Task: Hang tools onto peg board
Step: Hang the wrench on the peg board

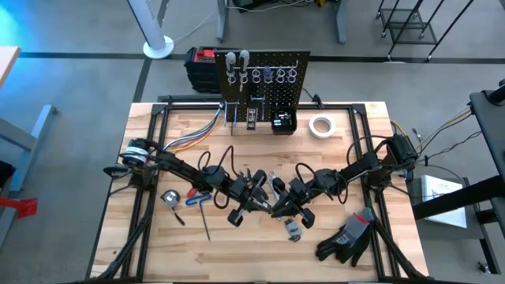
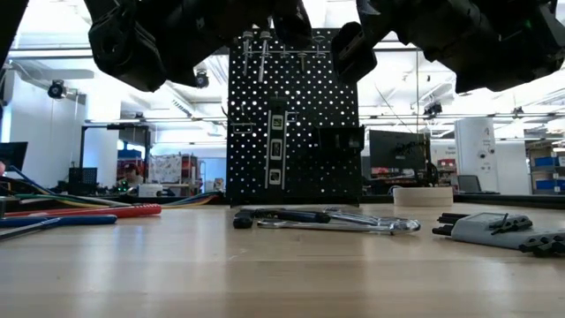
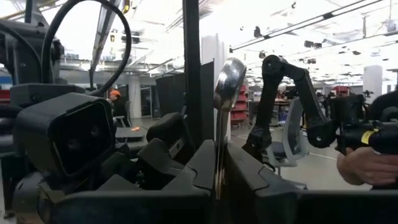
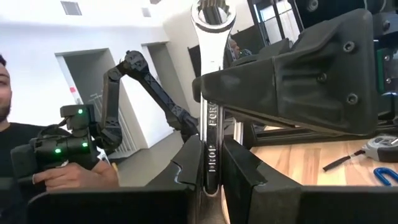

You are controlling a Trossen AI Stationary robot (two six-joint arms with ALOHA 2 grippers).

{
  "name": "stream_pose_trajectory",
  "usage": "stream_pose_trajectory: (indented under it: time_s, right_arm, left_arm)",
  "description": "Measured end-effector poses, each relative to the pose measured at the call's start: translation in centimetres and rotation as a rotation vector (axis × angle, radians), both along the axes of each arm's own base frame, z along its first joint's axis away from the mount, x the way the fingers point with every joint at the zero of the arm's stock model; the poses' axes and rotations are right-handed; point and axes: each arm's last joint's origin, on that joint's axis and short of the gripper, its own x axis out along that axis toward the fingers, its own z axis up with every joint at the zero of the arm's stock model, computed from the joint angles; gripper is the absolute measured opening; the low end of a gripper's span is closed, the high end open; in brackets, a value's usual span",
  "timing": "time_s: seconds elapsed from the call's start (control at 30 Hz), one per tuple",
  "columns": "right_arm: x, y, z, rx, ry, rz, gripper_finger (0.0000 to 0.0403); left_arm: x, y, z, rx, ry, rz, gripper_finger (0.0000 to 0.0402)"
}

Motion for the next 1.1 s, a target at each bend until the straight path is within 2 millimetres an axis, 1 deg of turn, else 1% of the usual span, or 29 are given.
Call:
stream_pose_trajectory:
  time_s: [0.07, 0.2, 0.4, 0.5, 0.57, 0.63, 0.73, 0.87, 1.1]
  right_arm:
    - [0.0, 0.0, 0.0, 0.016, 0.011, 0.003, 0.0052]
    - [-0.1, 0.1, 0.4, 0.093, 0.029, -0.040, 0.0105]
    - [-0.6, 0.0, 0.3, 0.134, 0.044, -0.111, 0.0173]
    - [-1.1, 0.0, 0.2, 0.154, 0.059, -0.158, 0.0192]
    - [-1.3, -0.3, -0.5, 0.147, 0.095, -0.200, 0.0199]
    - [-1.4, -0.4, -0.7, 0.147, 0.106, -0.223, 0.0202]
    - [-1.5, -0.3, -0.3, 0.154, 0.085, -0.213, 0.0201]
    - [-1.4, -0.4, -0.5, 0.146, 0.102, -0.229, 0.0189]
    - [-0.6, -0.4, -1.8, 0.079, 0.260, -0.291, 0.0125]
  left_arm:
    - [-0.1, 0.0, -0.1, -0.018, 0.014, 0.003, 0.0004]
    - [-1.1, 0.6, -0.5, -0.076, 0.052, 0.101, 0.0002]
    - [-4.7, 1.7, -2.0, -0.162, 0.162, 0.234, 0.0000]
    - [-6.5, 2.7, -3.4, -0.204, 0.287, 0.309, 0.0004]
    - [-7.5, 3.4, -3.8, -0.228, 0.331, 0.365, 0.0004]
    - [-8.5, 4.0, -3.8, -0.260, 0.351, 0.391, 0.0003]
    - [-9.6, 4.7, -4.2, -0.265, 0.385, 0.419, 0.0003]
    - [-10.4, 4.8, -3.1, -0.279, 0.335, 0.413, 0.0001]
    - [-10.7, 4.6, -1.8, -0.274, 0.290, 0.398, 0.0001]
